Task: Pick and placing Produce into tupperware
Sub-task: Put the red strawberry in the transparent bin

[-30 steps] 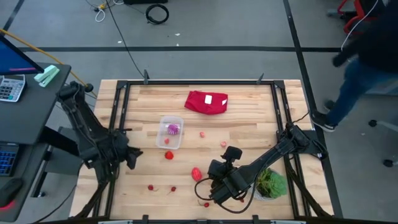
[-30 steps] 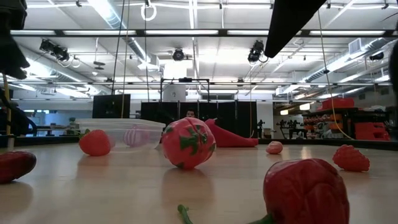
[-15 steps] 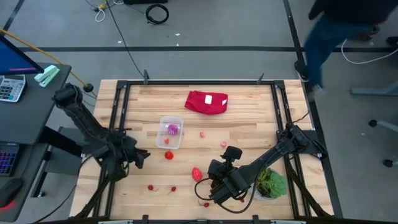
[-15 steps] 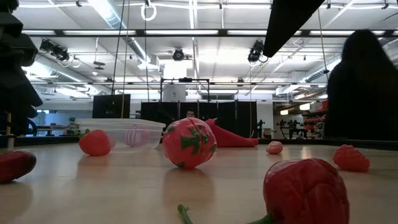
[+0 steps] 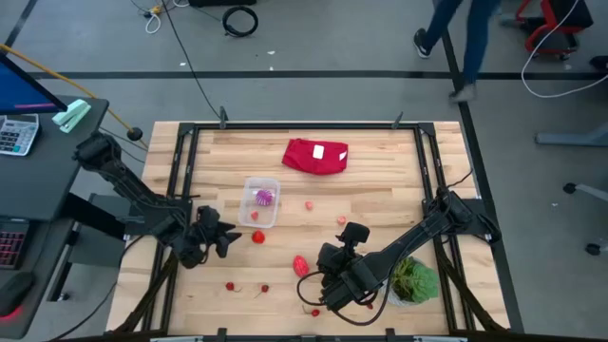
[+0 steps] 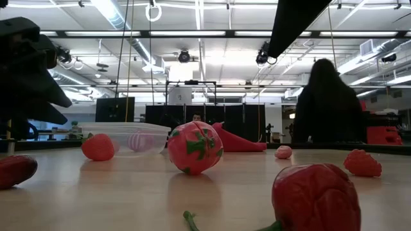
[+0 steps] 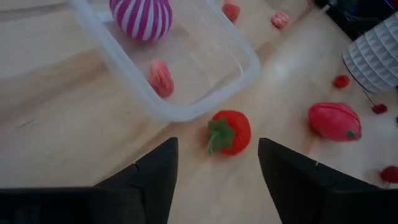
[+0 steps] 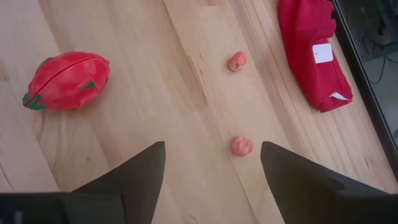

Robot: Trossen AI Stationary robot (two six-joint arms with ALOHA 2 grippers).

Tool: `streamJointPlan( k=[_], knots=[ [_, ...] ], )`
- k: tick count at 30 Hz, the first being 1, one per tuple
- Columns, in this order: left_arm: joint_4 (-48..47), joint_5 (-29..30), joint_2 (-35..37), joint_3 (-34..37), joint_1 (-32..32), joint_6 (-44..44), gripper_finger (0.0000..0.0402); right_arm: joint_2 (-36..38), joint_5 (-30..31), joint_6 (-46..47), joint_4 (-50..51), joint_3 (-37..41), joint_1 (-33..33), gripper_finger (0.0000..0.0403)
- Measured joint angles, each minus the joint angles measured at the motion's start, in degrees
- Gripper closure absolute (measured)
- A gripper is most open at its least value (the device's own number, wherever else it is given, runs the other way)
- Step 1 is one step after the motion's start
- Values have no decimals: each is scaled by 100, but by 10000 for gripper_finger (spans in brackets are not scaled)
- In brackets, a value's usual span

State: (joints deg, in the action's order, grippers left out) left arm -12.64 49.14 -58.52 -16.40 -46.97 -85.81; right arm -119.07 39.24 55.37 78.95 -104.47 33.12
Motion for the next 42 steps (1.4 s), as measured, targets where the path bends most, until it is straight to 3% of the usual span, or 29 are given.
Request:
streamJointPlan(
  k=[5,17,42],
  knots=[
    [152,-524,-312,-2,151,-10,167,0,0,0,-45,0,0,129],
    [609,-543,-1278,-4,156,-193,173,0,0,0,-47,0,0,129],
    [1173,-524,-1353,-9,733,161,203,0,-2,0,-50,1,0,129]
  ],
)
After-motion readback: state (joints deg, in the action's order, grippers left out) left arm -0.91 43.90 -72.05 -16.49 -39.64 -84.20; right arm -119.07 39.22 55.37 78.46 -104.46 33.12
